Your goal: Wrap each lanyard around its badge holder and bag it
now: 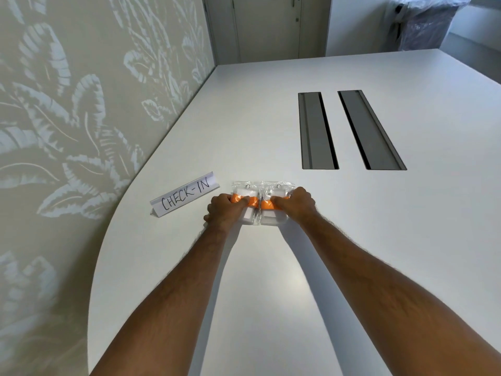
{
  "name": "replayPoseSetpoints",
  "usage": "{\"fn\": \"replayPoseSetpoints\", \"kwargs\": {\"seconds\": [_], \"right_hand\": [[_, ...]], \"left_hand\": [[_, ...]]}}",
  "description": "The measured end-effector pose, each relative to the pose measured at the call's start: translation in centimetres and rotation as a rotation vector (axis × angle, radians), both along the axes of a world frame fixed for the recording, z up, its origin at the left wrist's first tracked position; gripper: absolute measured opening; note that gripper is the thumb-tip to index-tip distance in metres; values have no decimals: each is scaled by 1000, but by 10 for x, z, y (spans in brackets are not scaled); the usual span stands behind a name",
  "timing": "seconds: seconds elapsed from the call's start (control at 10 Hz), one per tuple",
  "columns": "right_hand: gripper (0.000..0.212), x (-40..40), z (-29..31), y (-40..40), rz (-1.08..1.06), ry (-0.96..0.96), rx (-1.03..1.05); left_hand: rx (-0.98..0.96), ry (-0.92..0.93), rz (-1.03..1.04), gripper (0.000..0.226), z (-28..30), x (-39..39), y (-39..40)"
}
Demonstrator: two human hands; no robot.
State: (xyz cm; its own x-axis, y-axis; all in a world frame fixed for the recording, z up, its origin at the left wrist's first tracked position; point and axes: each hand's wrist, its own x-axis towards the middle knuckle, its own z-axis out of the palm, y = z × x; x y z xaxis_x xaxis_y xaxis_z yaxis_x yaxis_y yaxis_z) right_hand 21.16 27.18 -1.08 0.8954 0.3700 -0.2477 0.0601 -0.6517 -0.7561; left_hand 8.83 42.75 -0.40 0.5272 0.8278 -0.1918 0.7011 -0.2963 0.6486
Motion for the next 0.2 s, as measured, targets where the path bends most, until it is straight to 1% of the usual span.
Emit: {"fn": "replayPoseSetpoints", "kwargs": {"seconds": [0.1,0.2], "right_hand": [[72,-1,-1,0,12,-8,-43],[81,-5,5,-3,6,-18,-68]], "left_hand": [[69,-54,26,64,0,-8,-3],[162,-133,30,60,1,-17,-10]]}}
